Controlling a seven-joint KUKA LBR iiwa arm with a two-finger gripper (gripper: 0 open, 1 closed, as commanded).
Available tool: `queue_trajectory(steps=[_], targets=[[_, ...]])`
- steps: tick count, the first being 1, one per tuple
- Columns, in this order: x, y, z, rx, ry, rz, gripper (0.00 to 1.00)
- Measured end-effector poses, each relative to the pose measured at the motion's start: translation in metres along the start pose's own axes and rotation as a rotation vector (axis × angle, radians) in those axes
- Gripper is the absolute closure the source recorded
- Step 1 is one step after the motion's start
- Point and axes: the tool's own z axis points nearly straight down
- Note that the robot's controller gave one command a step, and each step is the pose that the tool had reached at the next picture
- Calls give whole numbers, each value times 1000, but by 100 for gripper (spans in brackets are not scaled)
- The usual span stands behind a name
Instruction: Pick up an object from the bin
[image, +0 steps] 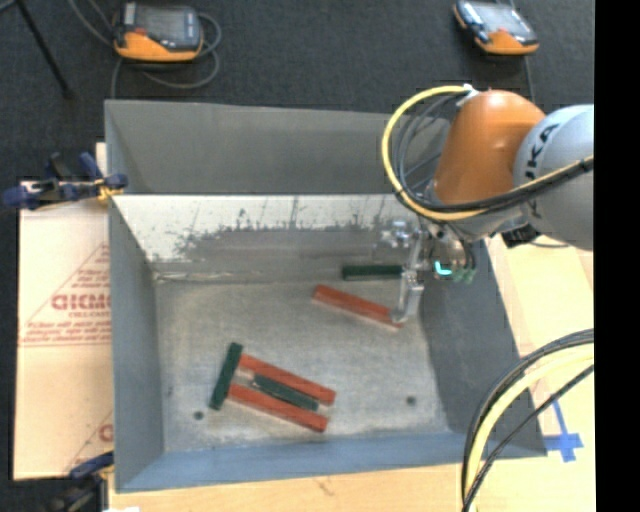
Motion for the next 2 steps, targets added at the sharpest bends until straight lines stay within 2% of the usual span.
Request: queue_trajectory(steps=[1,2], targets=[[5,-48,83,2,-11,-4,0],[5,-47,80,2,-11,-9,100]])
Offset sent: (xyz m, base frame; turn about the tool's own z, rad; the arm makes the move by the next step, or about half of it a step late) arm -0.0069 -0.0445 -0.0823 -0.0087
